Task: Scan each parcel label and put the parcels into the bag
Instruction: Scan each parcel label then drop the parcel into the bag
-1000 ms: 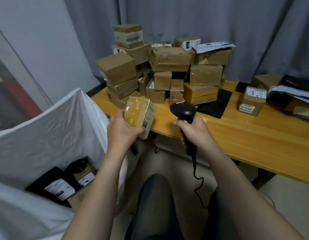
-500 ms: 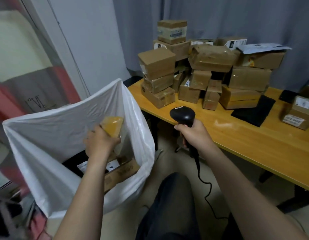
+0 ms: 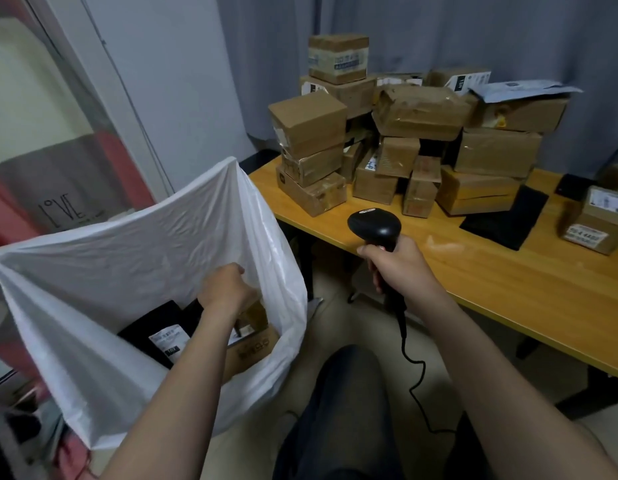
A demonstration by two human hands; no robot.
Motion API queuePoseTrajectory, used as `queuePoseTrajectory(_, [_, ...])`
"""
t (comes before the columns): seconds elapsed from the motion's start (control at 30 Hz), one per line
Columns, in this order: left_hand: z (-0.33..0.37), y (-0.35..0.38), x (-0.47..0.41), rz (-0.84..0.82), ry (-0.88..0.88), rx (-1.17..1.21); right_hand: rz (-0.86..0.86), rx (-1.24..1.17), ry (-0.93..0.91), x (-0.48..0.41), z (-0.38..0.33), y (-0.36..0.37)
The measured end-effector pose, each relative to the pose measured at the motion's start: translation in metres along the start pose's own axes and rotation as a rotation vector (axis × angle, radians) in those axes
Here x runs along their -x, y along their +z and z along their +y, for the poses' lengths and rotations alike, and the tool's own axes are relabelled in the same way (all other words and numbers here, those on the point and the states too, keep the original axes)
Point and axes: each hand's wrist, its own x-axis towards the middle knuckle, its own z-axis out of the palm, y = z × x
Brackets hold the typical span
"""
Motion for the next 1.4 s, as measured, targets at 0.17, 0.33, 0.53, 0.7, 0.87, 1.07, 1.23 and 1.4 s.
queuePoseTrajectory(0.17, [0.036, -0.002, 0.006, -0.001, 0.12, -0.047, 0.027, -0.017, -0.006, 0.004, 0.0, -0.014])
queuePoseTrajectory(0.33, [0.11, -0.01, 0.019, 0.077, 0.302, -0.08, 0.1, -0.051, -0.013, 0.009, -0.003, -0.051])
queuePoseTrajectory(0.53, [0.207, 0.012, 0.046, -0.006, 0.511, -0.04, 0.243, -0.057, -0.021, 0.015, 0.004, -0.114])
queuePoseTrajectory(0.7, [0.293, 0.045, 0.079, -0.049, 0.701, -0.034, 0.367, -0.101, 0.003, 0.019, 0.016, -0.177])
queuePoseTrajectory(0.87, [0.362, 0.084, 0.111, -0.093, 0.878, 0.017, 0.521, -0.119, 0.029, 0.01, 0.028, -0.261])
queuePoseTrajectory(1.07, [0.453, 0.121, 0.134, -0.134, 1.004, 0.074, 0.634, -0.205, 0.036, 0.0, 0.04, -0.335])
queuePoseTrajectory(1.23, [0.522, 0.16, 0.142, -0.178, 0.998, 0.096, 0.663, -0.19, 0.059, -0.016, 0.058, -0.368])
queuePoseTrajectory(1.4, [0.567, 0.197, 0.145, -0.189, 0.981, 0.077, 0.67, -0.192, 0.101, -0.027, 0.073, -0.389])
